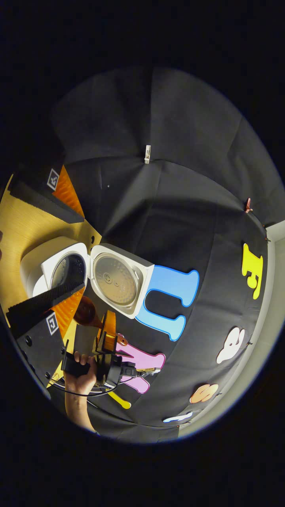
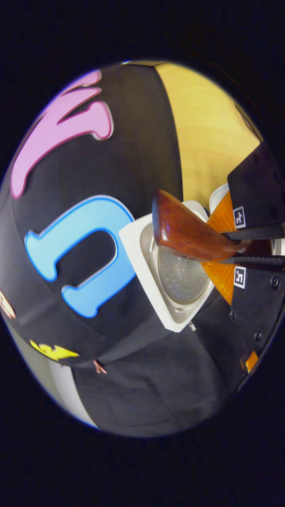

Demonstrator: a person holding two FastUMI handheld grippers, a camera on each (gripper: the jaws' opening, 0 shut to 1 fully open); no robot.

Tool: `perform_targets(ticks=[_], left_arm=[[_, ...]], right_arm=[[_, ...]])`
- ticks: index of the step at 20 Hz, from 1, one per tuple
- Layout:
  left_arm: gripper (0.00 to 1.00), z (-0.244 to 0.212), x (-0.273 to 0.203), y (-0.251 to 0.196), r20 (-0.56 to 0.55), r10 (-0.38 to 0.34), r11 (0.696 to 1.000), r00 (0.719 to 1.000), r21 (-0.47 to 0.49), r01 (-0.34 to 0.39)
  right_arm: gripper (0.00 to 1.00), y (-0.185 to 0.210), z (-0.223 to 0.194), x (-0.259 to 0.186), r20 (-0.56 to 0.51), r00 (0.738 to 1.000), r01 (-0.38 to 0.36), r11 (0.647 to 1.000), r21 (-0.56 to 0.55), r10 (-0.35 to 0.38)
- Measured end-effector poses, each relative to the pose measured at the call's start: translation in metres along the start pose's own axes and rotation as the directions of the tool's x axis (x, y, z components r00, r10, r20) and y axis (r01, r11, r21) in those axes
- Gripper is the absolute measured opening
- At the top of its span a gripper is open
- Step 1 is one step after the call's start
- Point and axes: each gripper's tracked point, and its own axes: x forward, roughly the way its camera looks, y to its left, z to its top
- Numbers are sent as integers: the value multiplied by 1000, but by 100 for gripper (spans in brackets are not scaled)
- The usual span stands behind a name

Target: Close the left gripper, press the button to open the rice cooker; take a wooden spoon from the chopstick holder with the right hand, scoop a spoonful of rice and pour it into the rice cooker, then put the wooden spoon back into the chopstick holder.

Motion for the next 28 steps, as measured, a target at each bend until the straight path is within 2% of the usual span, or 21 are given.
perform_targets(ticks=[4, 6, 12, 13, 15, 23, 24, 25, 28], left_arm=[[95, 4, 4, -21, 5, -26, 999, 1000, 19, 25], [95, 4, 6, -34, 5, -39, 999, 999, 36, 39], [95, 10, 19, -72, 14, -80, 995, 997, 59, 79], [92, 12, 21, -79, 15, -87, 994, 996, 64, 86], [95, 13, 26, -91, 20, -98, 993, 995, 71, 96], [95, 5, 43, -137, 7, -129, 989, 992, 79, 128], [91, 6, 44, -142, 7, -132, 988, 991, 78, 131], [95, 4, 45, -147, 6, -133, 988, 991, 77, 133], [95, 2, 50, -161, -4, -142, 987, 990, 81, 142]], right_arm=[[20, -11, 14, -8, 39, 999, -36, 982, 185, 29], [20, -23, 32, -33, 60, 997, -59, 964, 260, 45], [19, -58, 77, -92, 158, 987, -78, 949, 307, 30], [19, -69, 86, -102, 175, 984, -75, 947, 314, 20], [19, -89, 102, -126, 199, 980, -71, 942, 327, 5], [20, -203, 165, -250, 317, 941, 35, 967, 254, -117], [19, -217, 169, -264, 327, 935, 58, 968, 245, -138], [19, -235, 173, -281, 335, 927, 92, 969, 231, -168], [19, -285, 175, -320, 350, 898, 205, 957, 206, -267]])
